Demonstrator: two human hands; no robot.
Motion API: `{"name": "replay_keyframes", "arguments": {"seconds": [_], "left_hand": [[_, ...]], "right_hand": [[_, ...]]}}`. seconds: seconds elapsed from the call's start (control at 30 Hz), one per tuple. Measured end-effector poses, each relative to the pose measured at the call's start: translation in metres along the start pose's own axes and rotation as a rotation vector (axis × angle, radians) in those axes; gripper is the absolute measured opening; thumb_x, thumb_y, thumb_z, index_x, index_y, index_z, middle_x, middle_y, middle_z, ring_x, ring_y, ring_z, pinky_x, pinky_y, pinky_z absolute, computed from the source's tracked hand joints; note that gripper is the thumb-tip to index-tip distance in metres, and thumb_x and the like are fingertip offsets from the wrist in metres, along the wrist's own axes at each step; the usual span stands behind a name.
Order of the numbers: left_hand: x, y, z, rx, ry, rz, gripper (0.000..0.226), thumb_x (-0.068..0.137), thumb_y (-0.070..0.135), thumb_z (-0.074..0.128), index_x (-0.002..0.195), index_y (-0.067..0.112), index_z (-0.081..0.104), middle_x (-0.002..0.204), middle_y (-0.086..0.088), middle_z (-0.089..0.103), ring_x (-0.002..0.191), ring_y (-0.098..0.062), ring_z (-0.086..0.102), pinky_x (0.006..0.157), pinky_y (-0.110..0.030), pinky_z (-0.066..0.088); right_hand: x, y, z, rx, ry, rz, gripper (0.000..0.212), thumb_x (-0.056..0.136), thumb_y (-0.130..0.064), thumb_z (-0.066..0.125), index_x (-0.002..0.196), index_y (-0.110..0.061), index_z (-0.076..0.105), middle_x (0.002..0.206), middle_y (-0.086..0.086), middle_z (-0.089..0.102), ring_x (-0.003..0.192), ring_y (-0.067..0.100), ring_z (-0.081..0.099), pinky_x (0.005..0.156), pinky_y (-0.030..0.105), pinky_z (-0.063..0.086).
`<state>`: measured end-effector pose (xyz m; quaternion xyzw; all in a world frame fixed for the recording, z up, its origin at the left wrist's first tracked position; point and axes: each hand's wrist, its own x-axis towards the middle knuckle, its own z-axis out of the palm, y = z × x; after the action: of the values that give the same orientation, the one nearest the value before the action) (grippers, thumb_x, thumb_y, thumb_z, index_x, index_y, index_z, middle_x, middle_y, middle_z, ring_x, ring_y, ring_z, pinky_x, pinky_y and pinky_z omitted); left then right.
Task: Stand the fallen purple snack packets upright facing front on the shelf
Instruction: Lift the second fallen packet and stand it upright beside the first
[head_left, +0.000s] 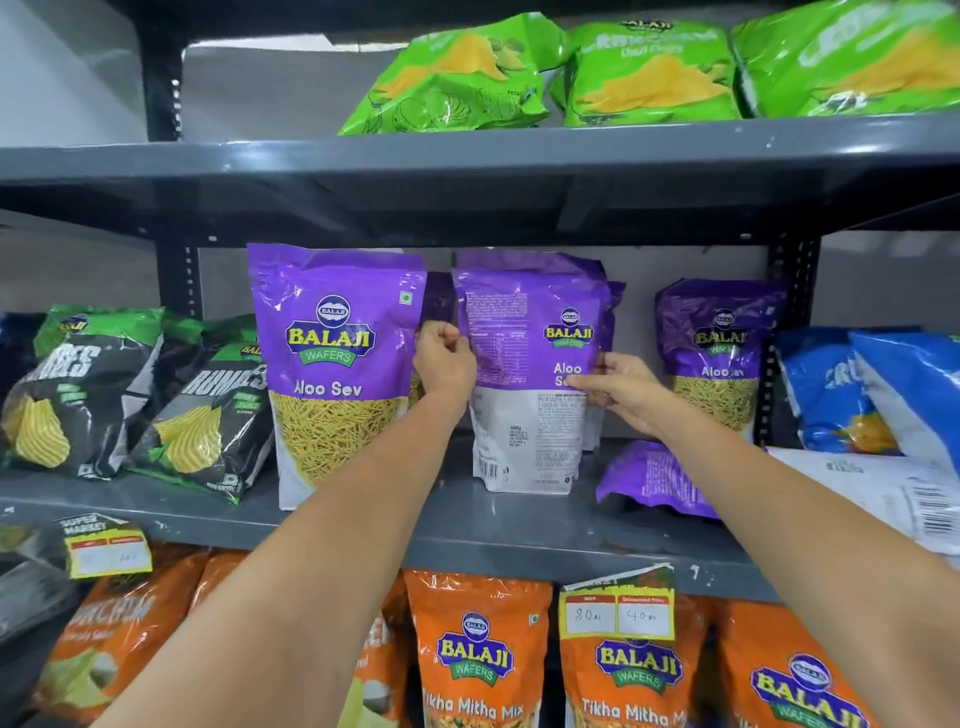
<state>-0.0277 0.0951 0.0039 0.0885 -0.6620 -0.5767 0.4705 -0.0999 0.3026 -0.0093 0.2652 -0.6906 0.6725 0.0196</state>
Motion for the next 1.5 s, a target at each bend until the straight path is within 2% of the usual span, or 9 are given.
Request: {"name": "replay_keyframes", "arguments": {"seconds": [0.03, 0.13, 0.3, 0.5, 0.8, 1.27, 1.37, 1.43, 1.5], "left_hand": [[-0.003, -0.002, 0.0, -0.019, -0.037, -0.014, 0.01, 0.092, 0.009, 0.058, 0.096, 0.016, 0.052, 0.103, -0.007, 0.068, 0.094, -0.026, 0.066, 0.091, -0.039, 0.054], [-0.015, -0.011, -0.002, 0.003, -0.16, -0.093, 0.05, 0.085, 0.025, 0.073, 0.122, 0.009, 0.044, 0.109, -0.004, 0.059, 0.099, -0.021, 0.06, 0.096, -0.037, 0.05], [-0.033, -0.044, -0.01, 0.174, -0.421, -0.098, 0.069, 0.068, 0.025, 0.088, 0.121, 0.012, 0.045, 0.119, -0.003, 0.064, 0.109, -0.02, 0.062, 0.102, -0.037, 0.049], [-0.032, -0.056, -0.012, 0.192, -0.428, -0.057, 0.072, 0.068, 0.021, 0.088, 0.126, 0.011, 0.047, 0.123, -0.006, 0.063, 0.114, -0.023, 0.061, 0.102, -0.041, 0.05], [-0.033, -0.058, -0.012, 0.205, -0.402, -0.032, 0.069, 0.068, 0.023, 0.088, 0.123, 0.012, 0.047, 0.122, -0.005, 0.063, 0.113, -0.022, 0.061, 0.099, -0.04, 0.052], [-0.032, -0.065, -0.007, 0.231, -0.369, -0.01, 0.069, 0.068, 0.024, 0.088, 0.122, 0.01, 0.049, 0.122, -0.007, 0.065, 0.109, -0.024, 0.064, 0.095, -0.037, 0.053], [-0.032, -0.065, -0.006, 0.28, -0.338, 0.005, 0.07, 0.067, 0.026, 0.088, 0.122, 0.008, 0.049, 0.12, -0.009, 0.065, 0.111, -0.027, 0.064, 0.096, -0.041, 0.053], [-0.036, -0.062, -0.005, 0.375, -0.274, 0.033, 0.066, 0.069, 0.026, 0.086, 0.121, 0.007, 0.05, 0.118, -0.011, 0.063, 0.112, -0.028, 0.061, 0.095, -0.041, 0.052], [-0.042, -0.059, -0.002, 0.443, -0.253, 0.103, 0.046, 0.075, 0.025, 0.079, 0.113, 0.014, 0.055, 0.113, -0.008, 0.064, 0.108, -0.027, 0.063, 0.091, -0.04, 0.053]], "right_hand": [[-0.001, 0.0, 0.0, -0.029, 0.001, -0.002, 0.034, 0.077, 0.0, 0.074, 0.107, -0.009, 0.062, 0.093, 0.002, 0.072, 0.078, 0.012, 0.068, 0.06, 0.02, 0.052], [-0.002, 0.001, 0.001, -0.084, 0.001, 0.023, 0.032, 0.079, -0.004, 0.074, 0.107, -0.012, 0.06, 0.096, 0.002, 0.071, 0.073, 0.008, 0.065, 0.059, 0.019, 0.052], [-0.005, 0.015, 0.003, -0.095, -0.044, 0.105, 0.026, 0.084, -0.006, 0.07, 0.106, -0.011, 0.057, 0.1, 0.003, 0.069, 0.09, 0.015, 0.065, 0.077, 0.027, 0.053], [-0.006, 0.019, 0.003, -0.047, -0.038, 0.12, 0.027, 0.083, -0.008, 0.071, 0.108, -0.009, 0.059, 0.107, 0.008, 0.069, 0.092, 0.016, 0.067, 0.078, 0.027, 0.054], [-0.008, 0.021, 0.007, -0.072, -0.036, 0.124, 0.017, 0.085, -0.011, 0.069, 0.099, -0.012, 0.059, 0.104, 0.006, 0.07, 0.101, 0.024, 0.066, 0.1, 0.043, 0.049], [-0.019, 0.019, 0.015, -0.138, 0.041, 0.124, 0.011, 0.088, -0.016, 0.067, 0.092, -0.016, 0.056, 0.111, 0.009, 0.068, 0.103, 0.023, 0.064, 0.086, 0.035, 0.052], [-0.019, 0.023, 0.015, -0.292, 0.153, 0.095, 0.021, 0.081, -0.03, 0.075, 0.086, -0.019, 0.058, 0.105, 0.008, 0.071, 0.101, 0.025, 0.068, 0.086, 0.044, 0.057], [-0.024, 0.023, 0.019, -0.459, 0.264, 0.042, 0.033, 0.072, -0.046, 0.079, 0.081, -0.019, 0.061, 0.092, 0.005, 0.071, 0.086, 0.024, 0.07, 0.075, 0.048, 0.06], [-0.03, 0.023, 0.027, -0.618, 0.337, -0.012, 0.045, 0.063, -0.061, 0.077, 0.078, -0.021, 0.061, 0.083, 0.002, 0.071, 0.078, 0.023, 0.07, 0.068, 0.045, 0.06]]}}
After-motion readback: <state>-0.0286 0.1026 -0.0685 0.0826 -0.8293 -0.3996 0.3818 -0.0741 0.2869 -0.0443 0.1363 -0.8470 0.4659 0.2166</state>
